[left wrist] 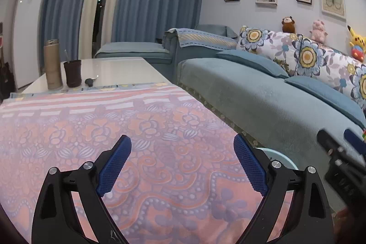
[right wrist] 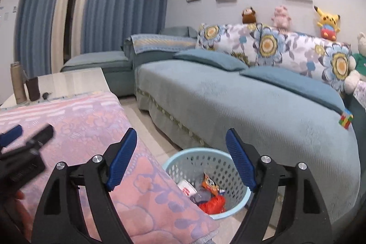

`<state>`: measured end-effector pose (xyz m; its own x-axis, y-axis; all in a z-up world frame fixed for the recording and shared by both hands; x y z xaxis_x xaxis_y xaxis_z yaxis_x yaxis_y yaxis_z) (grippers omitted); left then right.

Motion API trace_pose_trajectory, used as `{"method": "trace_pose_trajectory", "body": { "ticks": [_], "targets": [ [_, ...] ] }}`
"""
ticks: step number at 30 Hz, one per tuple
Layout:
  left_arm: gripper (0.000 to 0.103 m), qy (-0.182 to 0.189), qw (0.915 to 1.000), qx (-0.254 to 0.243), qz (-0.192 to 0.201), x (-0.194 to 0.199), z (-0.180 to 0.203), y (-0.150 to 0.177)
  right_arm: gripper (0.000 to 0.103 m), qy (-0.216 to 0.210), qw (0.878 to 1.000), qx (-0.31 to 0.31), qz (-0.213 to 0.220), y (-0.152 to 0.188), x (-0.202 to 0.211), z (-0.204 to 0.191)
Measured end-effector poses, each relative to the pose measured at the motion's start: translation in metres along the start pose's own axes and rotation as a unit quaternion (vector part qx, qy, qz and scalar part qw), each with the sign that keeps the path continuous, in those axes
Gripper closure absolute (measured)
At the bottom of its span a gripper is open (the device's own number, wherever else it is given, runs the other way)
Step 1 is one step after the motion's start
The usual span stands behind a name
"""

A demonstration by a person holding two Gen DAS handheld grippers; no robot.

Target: Collect trash

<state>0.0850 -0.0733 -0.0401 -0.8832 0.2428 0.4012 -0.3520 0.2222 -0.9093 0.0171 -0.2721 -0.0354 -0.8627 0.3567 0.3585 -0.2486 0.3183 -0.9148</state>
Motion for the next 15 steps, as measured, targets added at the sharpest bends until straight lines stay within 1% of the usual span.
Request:
{"method": "trace_pose_trajectory", "body": {
  "ticks": [4,7,11,15],
  "targets": [
    [0.012,-0.005,1.0,-0.003,0.001,0.0008,0.0031,0.0005,0.027,0.0,1.0,-0.001,-0.008,0.006,-0.0041,-0.0019],
    [0.012,-0.007,1.0,0.003,0.003,0.0019,0.0011,0.0017,0.027,-0.004,1.0,-0.003,-0.001,0.0052,-0.0015,-0.0037],
    [0.012,-0.016,0.9998,0.013,-0.005,-0.0011,-0.0025,0.0033,0.027,-0.012,1.0,0.0,-0.004,0.0071,-0.0016,-0.0074],
    [0.012,-0.018,0.9998,0.006,-0.003,-0.0014,-0.0005,0.0025,0.027,-0.017,1.0,-0.004,-0.003,0.0066,-0.0008,-0.0066]
  ]
}}
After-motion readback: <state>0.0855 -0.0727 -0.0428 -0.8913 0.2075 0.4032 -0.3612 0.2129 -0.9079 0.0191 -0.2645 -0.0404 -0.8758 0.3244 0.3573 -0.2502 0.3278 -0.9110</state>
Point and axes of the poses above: each gripper's, at about its wrist camera, not at the fingertips, and x roughly against the way its jaws point, z to its right, y to its underside, the point moved 2 cm from there along -x, roughly the way its jaws point, and after that the axes turned 15 degrees about -x, right-handed, at the moved point
